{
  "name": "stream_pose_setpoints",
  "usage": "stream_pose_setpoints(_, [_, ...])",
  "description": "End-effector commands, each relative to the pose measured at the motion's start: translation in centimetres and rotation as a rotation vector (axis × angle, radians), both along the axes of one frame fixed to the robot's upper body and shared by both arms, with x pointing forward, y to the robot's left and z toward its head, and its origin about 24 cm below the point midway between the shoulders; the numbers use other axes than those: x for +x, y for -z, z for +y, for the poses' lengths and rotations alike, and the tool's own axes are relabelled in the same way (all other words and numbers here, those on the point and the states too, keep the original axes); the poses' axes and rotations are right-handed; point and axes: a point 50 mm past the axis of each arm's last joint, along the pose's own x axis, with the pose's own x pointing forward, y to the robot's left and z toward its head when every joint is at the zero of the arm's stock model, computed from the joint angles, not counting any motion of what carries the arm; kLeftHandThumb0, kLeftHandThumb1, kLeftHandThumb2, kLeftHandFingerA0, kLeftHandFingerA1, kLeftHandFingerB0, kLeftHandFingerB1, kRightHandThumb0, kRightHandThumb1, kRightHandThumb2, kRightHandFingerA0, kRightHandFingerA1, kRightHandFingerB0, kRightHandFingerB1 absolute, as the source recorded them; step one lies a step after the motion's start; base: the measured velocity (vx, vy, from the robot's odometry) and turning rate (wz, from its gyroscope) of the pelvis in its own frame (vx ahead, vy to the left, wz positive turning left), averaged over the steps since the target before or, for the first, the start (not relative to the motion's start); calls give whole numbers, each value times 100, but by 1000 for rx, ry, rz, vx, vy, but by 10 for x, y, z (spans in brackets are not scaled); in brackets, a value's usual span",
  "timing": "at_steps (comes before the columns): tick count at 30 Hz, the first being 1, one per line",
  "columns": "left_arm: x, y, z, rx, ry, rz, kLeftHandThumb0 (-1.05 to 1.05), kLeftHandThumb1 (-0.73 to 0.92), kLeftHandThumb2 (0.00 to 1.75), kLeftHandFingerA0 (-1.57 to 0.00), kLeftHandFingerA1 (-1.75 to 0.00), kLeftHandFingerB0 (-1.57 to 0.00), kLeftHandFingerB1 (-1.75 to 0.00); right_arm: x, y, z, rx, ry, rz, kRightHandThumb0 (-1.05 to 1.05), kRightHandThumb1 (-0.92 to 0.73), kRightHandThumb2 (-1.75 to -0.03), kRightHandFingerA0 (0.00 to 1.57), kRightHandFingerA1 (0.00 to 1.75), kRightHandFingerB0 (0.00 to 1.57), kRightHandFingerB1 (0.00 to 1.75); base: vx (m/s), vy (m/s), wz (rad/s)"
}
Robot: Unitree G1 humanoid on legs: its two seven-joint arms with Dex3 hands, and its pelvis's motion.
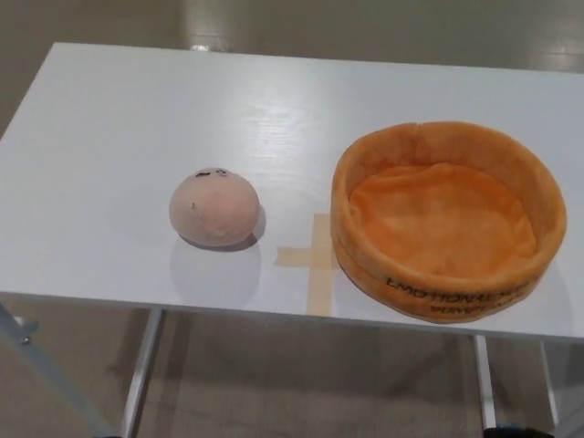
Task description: Use the left hand to pick up the pink round toy on the left and place it inside the orange plate on the desk.
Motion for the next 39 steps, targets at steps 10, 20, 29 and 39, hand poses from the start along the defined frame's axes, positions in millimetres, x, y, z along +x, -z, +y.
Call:
stream_pose_setpoints(10, [-3,-4,-6,-31,248,-58,-25,54,56,-18,-32,-27,-30,-4,0,-3,-20,24,-29,-28,-55,-55,64,58,64,50,0,0,0])
stream_pose_setpoints(20, [0,-36,-33,-115,845,-170,-45,55,65,-16,-35,-16,-31,0,-3,-4,-5,30,-47,-29,-54,-55,62,60,65,52,0,0,0])
stream_pose_setpoints(29, [1,-82,-69,-294,1150,-260,-41,54,66,-20,-38,-20,-33,1,-3,-3,-7,21,-46,-31,-54,-55,64,59,65,51,0,0,0])
stream_pose_setpoints(39, [-3,-140,-110,-473,1423,-347,-39,52,66,-20,-40,-20,-34,4,-5,-3,-28,9,-56,-33,-55,-55,66,60,67,52,0,0,0])
